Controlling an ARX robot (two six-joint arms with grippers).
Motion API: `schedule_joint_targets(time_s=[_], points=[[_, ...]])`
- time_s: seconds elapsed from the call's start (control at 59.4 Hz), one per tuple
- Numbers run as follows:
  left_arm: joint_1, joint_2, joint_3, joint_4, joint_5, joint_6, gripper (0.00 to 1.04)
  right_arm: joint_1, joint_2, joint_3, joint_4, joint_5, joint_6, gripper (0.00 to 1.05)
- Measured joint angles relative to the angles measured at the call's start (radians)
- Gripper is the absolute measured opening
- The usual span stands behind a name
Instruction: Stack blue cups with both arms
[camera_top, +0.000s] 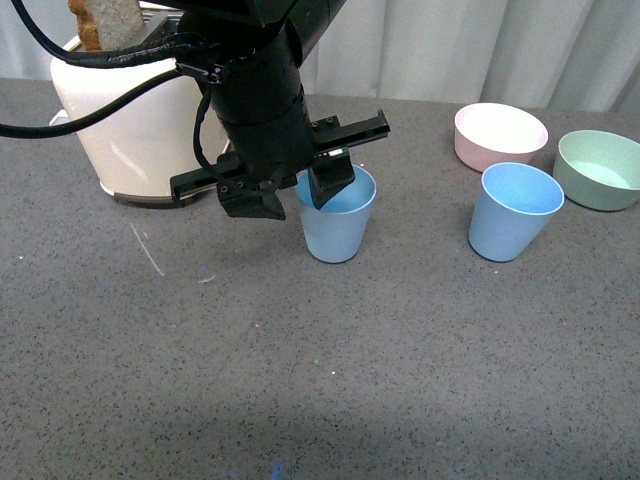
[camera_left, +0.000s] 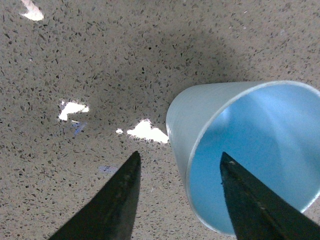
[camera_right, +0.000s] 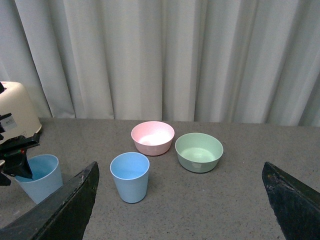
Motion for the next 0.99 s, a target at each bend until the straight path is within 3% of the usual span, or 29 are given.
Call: schedule_joint_targets(time_s=[0.303,0.37,0.421,0.488,0.572,0.673,0.825,0.993], points=[[0.007,-0.124,-0.054,0.074,-0.013,0.039,0.99,0.0,0.0,0.0,0.0,0.0,0.0,0.95],[0.006,-0.158,-0.183,0.365,-0.184,0.179,0.9,0.0,0.0,0.0,0.0,0.0,0.0,0.95],[0.019,-0.202,-0.374,0.695,-0.304,0.335,0.8,0.0,0.0,0.0,0.0,0.0,0.0,0.95],[0.068,-0.27,-0.647,1.172,-0.304,0.534,0.64,0.0,0.0,0.0,0.0,0.001,0.0,0.95],[0.117,-0.369,-0.821,1.51,-0.274,0.621,0.48,0.0,0.0,0.0,0.0,0.0,0.0,0.95],[0.16,-0.491,-0.933,1.606,-0.242,0.655,0.33,0.0,0.0,0.0,0.0,-0.001,0.0,0.95],[0.22,-0.613,-1.114,1.62,-0.179,0.676,0.05,0.0,0.0,0.0,0.0,0.0,0.0,0.95],[0.271,-0.762,-1.244,1.608,-0.121,0.686,0.04,0.0,0.0,0.0,0.0,0.0,0.0,0.95]])
